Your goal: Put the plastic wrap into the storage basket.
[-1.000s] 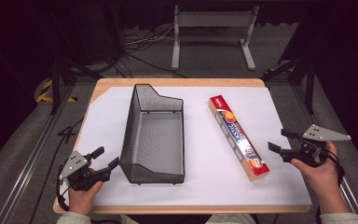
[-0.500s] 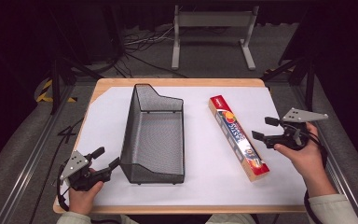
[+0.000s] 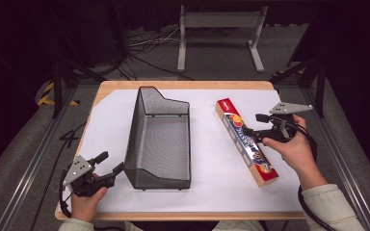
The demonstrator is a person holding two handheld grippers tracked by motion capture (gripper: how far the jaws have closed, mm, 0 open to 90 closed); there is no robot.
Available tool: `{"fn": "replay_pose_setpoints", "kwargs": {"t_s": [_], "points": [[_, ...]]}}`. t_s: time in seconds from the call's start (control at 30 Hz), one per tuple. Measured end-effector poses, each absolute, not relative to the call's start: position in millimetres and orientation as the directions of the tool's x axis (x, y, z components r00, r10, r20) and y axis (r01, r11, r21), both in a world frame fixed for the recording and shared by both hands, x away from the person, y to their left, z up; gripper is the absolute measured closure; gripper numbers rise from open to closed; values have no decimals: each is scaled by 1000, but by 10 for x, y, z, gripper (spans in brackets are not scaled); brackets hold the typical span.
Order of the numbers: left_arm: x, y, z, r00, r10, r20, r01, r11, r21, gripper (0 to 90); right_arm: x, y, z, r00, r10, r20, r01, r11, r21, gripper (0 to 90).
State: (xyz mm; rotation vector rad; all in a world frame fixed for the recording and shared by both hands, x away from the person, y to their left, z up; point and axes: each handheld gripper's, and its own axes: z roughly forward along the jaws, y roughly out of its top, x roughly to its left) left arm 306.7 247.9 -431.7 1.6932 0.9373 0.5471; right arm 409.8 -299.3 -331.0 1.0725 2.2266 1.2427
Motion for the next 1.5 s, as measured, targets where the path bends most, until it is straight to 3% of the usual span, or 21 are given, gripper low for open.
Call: {"fn": "replay_pose_setpoints", "kwargs": {"t_s": [0.47,0.8,1.13,1.5], "points": [[3067,2465,-4325,591,803,-81,310,-133,941,284,4391,-2813,-3503,-545,836,55,569,321,758,201],[3069,2463,-4330,594,801,-74,305,-139,942,293,4564,-2762,-3756,-472,879,65,701,330,632,170],[3067,2458,-4334,591,804,-69,305,-143,942,289,4617,-2742,-3968,-438,897,50,773,348,530,136],[3072,2459,-4341,591,804,-67,303,-144,942,284,4640,-2702,-4080,-408,911,62,840,348,416,188]]}}
